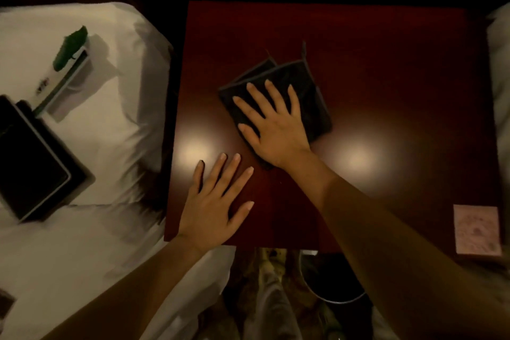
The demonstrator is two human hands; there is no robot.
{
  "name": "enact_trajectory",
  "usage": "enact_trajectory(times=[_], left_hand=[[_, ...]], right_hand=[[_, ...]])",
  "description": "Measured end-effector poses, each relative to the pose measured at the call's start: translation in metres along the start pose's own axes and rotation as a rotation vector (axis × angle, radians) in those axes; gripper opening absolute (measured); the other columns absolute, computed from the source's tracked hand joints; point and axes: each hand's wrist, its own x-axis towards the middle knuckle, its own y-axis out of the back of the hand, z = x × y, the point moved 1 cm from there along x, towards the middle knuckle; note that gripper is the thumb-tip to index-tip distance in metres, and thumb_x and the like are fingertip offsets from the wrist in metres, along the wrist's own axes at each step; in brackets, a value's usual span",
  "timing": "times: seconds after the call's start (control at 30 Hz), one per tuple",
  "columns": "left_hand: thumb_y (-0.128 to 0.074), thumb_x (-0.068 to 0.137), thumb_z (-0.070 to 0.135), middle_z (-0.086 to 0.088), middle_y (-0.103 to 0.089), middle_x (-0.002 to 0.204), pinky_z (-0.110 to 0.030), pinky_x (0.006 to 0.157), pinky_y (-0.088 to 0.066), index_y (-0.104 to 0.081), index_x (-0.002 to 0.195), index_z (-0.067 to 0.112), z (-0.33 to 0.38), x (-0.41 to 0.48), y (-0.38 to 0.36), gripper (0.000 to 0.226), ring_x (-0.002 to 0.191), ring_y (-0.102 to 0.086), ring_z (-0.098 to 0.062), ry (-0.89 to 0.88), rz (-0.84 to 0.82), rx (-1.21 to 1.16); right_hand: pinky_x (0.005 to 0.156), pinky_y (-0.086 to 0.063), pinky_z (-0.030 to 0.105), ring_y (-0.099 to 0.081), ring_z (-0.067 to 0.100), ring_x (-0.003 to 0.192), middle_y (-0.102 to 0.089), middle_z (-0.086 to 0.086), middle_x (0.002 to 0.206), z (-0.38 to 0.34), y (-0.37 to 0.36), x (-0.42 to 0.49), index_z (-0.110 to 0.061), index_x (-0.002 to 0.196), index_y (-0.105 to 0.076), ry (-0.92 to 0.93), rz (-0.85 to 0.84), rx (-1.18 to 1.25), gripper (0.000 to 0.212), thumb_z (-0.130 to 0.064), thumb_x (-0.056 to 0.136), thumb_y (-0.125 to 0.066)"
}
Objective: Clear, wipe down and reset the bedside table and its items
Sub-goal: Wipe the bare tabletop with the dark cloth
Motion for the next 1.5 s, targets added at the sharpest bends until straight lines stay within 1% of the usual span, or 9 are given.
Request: enact_trajectory(times=[0.4,0.77,0.87,1.0,1.1,1.2,1.33,1.43,1.5], left_hand=[[-0.024,0.094,0.055,-0.002,-0.026,0.156,-0.051,0.117,-0.015,-0.023,0.147,0.031,0.0,0.0,-0.002,0.058,0.146,-0.019,-0.022,0.007,-0.006,-0.017],[-0.02,0.095,0.054,-0.003,-0.026,0.156,-0.051,0.117,-0.014,-0.022,0.147,0.029,-0.002,-0.001,-0.002,0.058,0.145,-0.021,-0.023,-0.005,0.019,-0.052],[-0.013,0.096,0.053,-0.002,-0.019,0.157,-0.049,0.118,-0.008,-0.012,0.147,0.027,-0.003,-0.002,-0.002,0.057,0.146,-0.016,-0.021,-0.008,0.013,-0.071],[-0.009,0.096,0.052,0.006,0.002,0.156,-0.04,0.119,0.005,0.004,0.146,0.028,-0.007,-0.001,0.001,0.057,0.146,0.003,-0.011,0.04,0.01,-0.235],[-0.014,0.096,0.047,0.008,0.007,0.155,-0.032,0.119,0.013,0.006,0.144,0.029,-0.012,-0.002,0.009,0.055,0.145,0.01,-0.008,0.025,0.031,-0.313],[-0.019,0.097,0.041,0.007,0.003,0.154,-0.022,0.116,0.019,0.001,0.145,0.025,-0.022,-0.005,0.021,0.054,0.145,0.006,-0.01,0.038,0.087,-0.322],[-0.018,0.097,0.039,0.005,-0.005,0.153,-0.022,0.118,0.01,-0.015,0.148,0.015,-0.048,-0.008,0.034,0.057,0.143,0.0,-0.008,0.156,0.145,-0.372],[-0.025,0.097,0.032,-0.003,-0.02,0.156,-0.025,0.119,-0.006,-0.022,0.147,0.012,-0.065,-0.01,0.039,0.054,0.142,-0.008,-0.004,0.205,0.14,-0.493],[-0.026,0.097,0.034,-0.005,-0.027,0.155,-0.023,0.116,-0.015,-0.024,0.147,0.012,-0.072,-0.015,0.04,0.055,0.143,-0.019,-0.009,0.271,0.119,-0.61]], right_hand=[[0.117,-0.006,0.055,-0.019,0.027,0.146,-0.028,-0.002,0.156,0.007,-0.014,-0.103,-0.036,0.145,-0.024,-0.368,0.12,-0.004,0.054,-0.053,0.094,-0.025],[0.116,-0.009,0.059,-0.016,0.03,0.146,-0.023,0.0,0.157,-0.046,-0.03,-0.142,-0.035,0.147,-0.017,-0.488,0.085,0.003,0.056,-0.053,0.094,-0.021],[0.116,-0.01,0.059,-0.016,0.031,0.146,-0.023,0.001,0.158,-0.062,-0.033,-0.143,-0.034,0.147,-0.018,-0.486,0.082,0.009,0.056,-0.052,0.094,-0.022],[0.116,-0.01,0.059,-0.016,0.031,0.146,-0.023,0.002,0.158,-0.085,-0.036,-0.139,-0.032,0.147,-0.019,-0.473,0.06,0.004,0.057,-0.05,0.094,-0.022],[0.115,-0.008,0.06,-0.015,0.031,0.146,-0.021,0.002,0.158,-0.106,-0.037,-0.13,-0.03,0.147,-0.02,-0.444,0.022,-0.025,0.058,-0.046,0.092,-0.025],[0.114,0.005,0.059,-0.004,0.031,0.148,-0.01,0.001,0.16,-0.125,-0.039,-0.115,-0.028,0.148,-0.01,-0.387,-0.026,-0.01,0.061,-0.046,0.092,-0.023],[0.112,0.017,0.057,0.01,0.031,0.147,0.004,0.002,0.161,-0.148,-0.041,-0.082,-0.025,0.149,-0.003,-0.276,-0.089,0.026,0.067,-0.048,0.093,-0.031],[0.114,0.018,0.052,0.016,0.026,0.146,0.006,0.001,0.161,-0.166,-0.032,-0.054,-0.023,0.149,0.001,-0.134,-0.136,0.125,0.067,-0.047,0.094,-0.03],[0.117,0.014,0.046,0.013,0.021,0.147,0.001,0.001,0.161,-0.156,-0.02,-0.043,-0.024,0.15,-0.006,-0.024,-0.188,0.304,0.061,-0.038,0.096,-0.032]])
